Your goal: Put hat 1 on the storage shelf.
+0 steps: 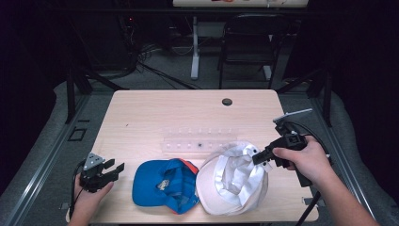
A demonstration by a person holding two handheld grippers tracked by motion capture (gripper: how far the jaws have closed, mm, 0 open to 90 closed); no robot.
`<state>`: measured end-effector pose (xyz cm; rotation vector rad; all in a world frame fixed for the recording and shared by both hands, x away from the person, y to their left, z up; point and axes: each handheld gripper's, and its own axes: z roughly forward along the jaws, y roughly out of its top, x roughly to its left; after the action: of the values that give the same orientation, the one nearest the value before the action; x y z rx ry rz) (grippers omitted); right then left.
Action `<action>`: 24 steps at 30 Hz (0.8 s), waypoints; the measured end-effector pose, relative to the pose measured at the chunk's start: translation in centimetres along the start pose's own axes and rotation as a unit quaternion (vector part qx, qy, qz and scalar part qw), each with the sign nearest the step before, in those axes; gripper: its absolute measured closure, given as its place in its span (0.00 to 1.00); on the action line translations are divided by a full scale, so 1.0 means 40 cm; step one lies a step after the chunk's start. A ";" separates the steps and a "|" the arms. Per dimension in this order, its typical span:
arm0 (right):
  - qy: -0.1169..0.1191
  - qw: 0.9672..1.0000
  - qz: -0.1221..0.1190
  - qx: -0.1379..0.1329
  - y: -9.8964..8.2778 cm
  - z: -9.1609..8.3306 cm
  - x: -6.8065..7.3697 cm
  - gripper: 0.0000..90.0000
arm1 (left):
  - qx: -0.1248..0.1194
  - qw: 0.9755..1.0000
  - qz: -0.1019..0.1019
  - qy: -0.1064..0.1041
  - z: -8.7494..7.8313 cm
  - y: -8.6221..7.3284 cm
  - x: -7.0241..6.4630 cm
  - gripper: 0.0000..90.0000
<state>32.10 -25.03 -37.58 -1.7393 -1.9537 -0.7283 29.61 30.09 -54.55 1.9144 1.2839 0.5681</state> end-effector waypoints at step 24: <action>0.212 0.973 0.032 -0.091 0.043 -0.078 0.002 0.91 | -0.002 1.000 0.004 0.000 0.004 -0.002 -0.002 0.58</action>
<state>33.70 -26.82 -34.93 -1.5743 -1.5766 -1.1767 29.65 29.98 -54.70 1.9165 1.2752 0.5739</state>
